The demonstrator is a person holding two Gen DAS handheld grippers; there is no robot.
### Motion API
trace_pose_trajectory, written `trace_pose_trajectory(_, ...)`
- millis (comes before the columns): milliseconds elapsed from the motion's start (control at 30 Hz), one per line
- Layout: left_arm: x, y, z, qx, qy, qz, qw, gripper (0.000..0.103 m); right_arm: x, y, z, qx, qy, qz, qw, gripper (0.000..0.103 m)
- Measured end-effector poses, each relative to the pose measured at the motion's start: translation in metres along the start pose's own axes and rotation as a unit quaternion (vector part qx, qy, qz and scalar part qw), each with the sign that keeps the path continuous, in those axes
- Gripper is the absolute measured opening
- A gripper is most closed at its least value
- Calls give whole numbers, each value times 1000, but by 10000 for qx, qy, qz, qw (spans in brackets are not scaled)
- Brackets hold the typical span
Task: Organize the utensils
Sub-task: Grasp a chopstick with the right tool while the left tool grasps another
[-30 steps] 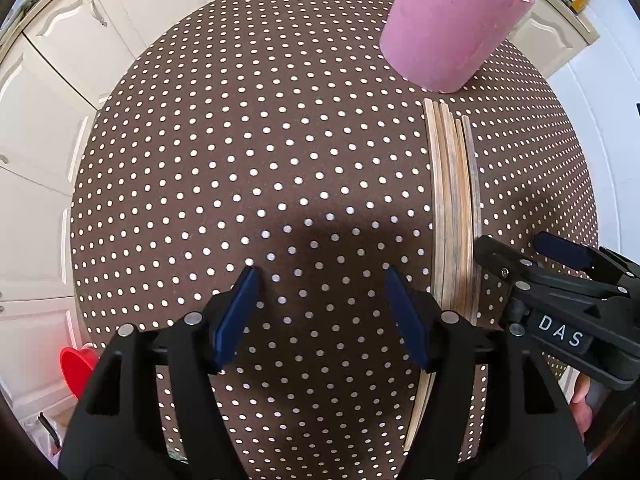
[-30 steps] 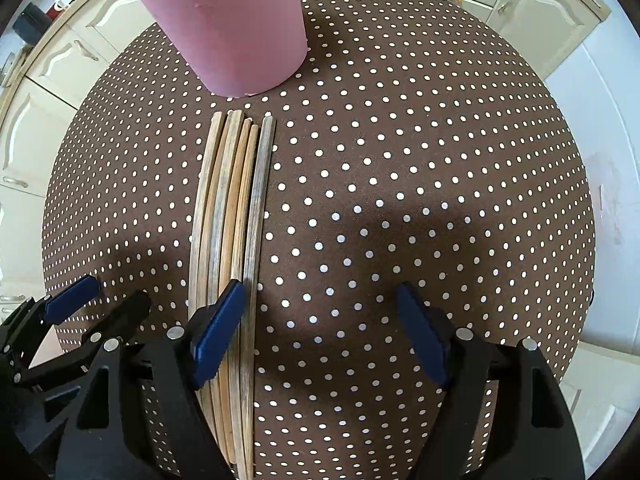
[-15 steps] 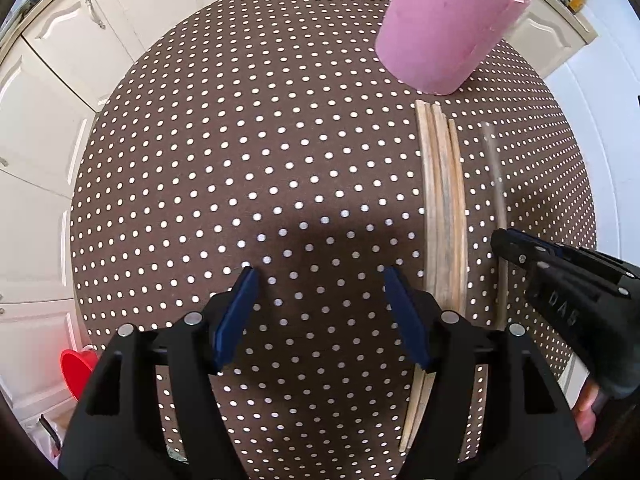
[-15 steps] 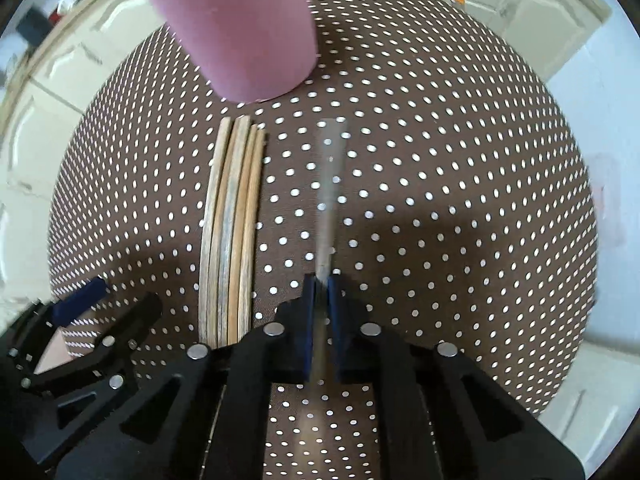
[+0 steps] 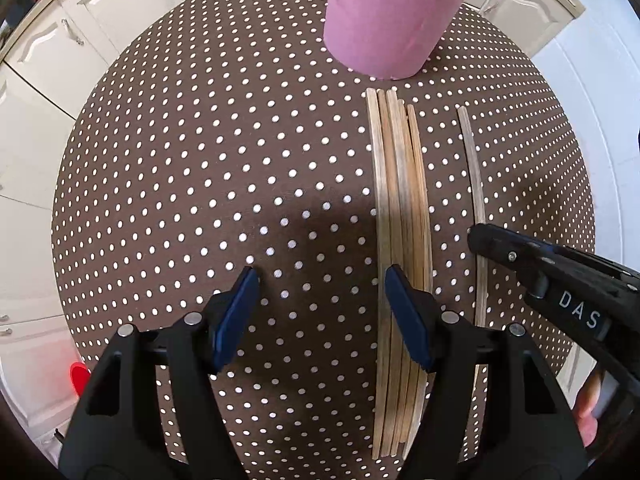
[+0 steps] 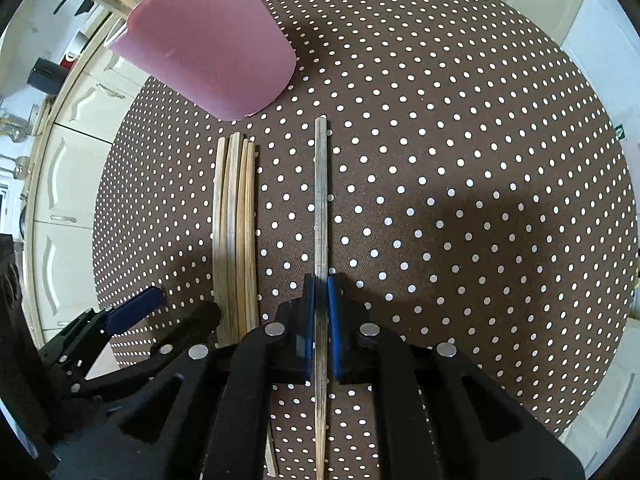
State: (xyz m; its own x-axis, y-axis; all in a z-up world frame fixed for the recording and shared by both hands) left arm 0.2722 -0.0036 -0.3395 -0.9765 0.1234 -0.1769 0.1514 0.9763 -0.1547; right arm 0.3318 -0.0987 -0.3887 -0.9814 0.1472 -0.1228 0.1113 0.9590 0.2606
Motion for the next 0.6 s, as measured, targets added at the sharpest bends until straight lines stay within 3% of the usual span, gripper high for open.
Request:
trace_pose_trajectory(200, -7, -8, 7, -53, 79, -100, 9999, 68, -3, -10, 4, -74, 5, -11, 10000, 5)
trace_pose_trajectory(400, -28, -44, 35, -591, 159, 115, 9981, 66, -2, -3, 4, -150, 28, 82, 9998, 5)
trace_pose_trajectory(467, -31, -55, 35, -375, 67, 62, 9993, 48, -3, -4, 3, -176, 29, 108, 9998, 5)
trace_pose_trajectory(500, -32, -58, 34, -387, 16, 62, 9992, 29, -2, -3, 2, -179, 23, 124, 9998, 5)
trace_pose_trajectory(533, -34, -63, 33, -400, -12, 122, 9991, 18, -2, -4, 2, -196, 18, 169, 9997, 5)
trace_pose_trajectory(600, -35, -72, 35, -296, 20, 244, 9993, 7, -3, -6, 2, -218, 23, 204, 9996, 5)
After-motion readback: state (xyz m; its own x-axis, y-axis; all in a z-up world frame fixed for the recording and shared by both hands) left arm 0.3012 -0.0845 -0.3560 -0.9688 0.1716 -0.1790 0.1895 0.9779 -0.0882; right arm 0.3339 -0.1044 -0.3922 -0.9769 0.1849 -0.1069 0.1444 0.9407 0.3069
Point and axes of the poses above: each gripper's, at about its wrist camera, not at the fingertips, and z roughly the way its jaws point, y to its left, x to its underside, the point moved 10 cm from there along z, roughly the way its jaws point, and after that the axes turned 4 degrees about x, right-handed, at the moved point
